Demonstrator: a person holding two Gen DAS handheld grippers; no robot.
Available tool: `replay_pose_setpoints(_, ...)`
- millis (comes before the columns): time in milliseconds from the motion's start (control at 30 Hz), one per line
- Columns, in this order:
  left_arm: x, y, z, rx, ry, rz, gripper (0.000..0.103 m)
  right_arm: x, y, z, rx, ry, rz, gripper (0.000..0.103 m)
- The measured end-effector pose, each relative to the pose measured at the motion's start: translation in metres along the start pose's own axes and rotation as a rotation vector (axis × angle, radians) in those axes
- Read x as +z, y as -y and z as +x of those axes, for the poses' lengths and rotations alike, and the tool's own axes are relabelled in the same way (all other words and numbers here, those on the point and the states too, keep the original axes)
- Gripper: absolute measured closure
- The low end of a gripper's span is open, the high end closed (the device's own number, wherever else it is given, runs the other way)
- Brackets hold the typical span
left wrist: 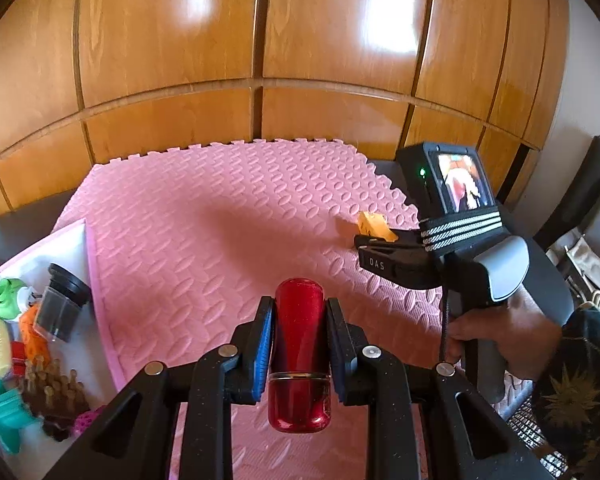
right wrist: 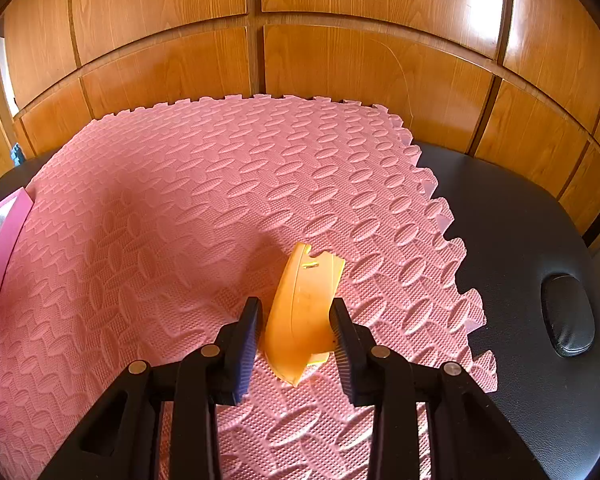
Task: Organize rigid objects
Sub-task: 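Carry the red cylinder into the tray and open the left gripper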
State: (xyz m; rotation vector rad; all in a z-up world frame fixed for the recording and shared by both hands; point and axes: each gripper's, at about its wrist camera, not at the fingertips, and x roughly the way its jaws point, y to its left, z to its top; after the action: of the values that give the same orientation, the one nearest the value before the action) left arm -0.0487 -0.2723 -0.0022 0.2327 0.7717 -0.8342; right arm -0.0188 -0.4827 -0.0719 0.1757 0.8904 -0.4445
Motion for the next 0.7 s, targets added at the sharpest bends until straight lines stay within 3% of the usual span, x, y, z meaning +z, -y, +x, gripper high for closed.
replay_pose_setpoints(500,0.002,-0.030,-0.039,0.013,0.036,-0.061,0.078,0.000,0.000,0.000,-0.004,0.001,-0.004,0.069)
replay_pose_setpoints(700,0.002,-0.074,-0.081,0.014,0.084,-0.132,0.078,0.000,-0.001,-0.001,-0.008,0.002,-0.009,0.070)
